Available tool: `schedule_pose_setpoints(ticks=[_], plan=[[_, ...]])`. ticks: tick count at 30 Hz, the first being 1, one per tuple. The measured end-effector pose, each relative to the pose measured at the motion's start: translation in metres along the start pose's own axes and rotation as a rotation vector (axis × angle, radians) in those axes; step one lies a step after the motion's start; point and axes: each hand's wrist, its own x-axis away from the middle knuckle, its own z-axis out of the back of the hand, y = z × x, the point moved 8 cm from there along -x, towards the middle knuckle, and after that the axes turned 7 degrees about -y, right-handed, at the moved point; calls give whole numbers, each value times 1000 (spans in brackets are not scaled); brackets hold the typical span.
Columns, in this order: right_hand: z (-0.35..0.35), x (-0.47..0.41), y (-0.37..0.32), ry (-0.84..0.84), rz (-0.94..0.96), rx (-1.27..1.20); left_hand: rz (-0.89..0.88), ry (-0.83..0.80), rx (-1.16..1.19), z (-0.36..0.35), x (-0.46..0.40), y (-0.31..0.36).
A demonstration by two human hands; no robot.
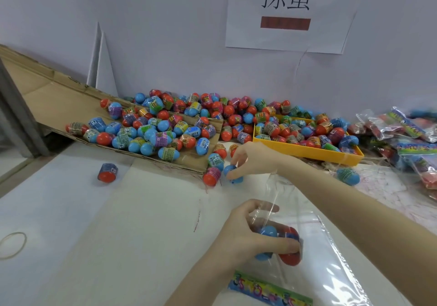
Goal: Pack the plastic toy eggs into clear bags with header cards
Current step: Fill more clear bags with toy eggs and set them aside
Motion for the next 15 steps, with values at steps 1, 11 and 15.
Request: schedule_pose_setpoints(ticks=[1,11,15], plan=[[-2,0,-1,-3,14,-39,0,0,2,0,0,-1],[83,121,-2,400,380,-805,-91,48,48,1,4,11],[67,152,-23,302,316,-391,-117,35,22,-3,4,16]])
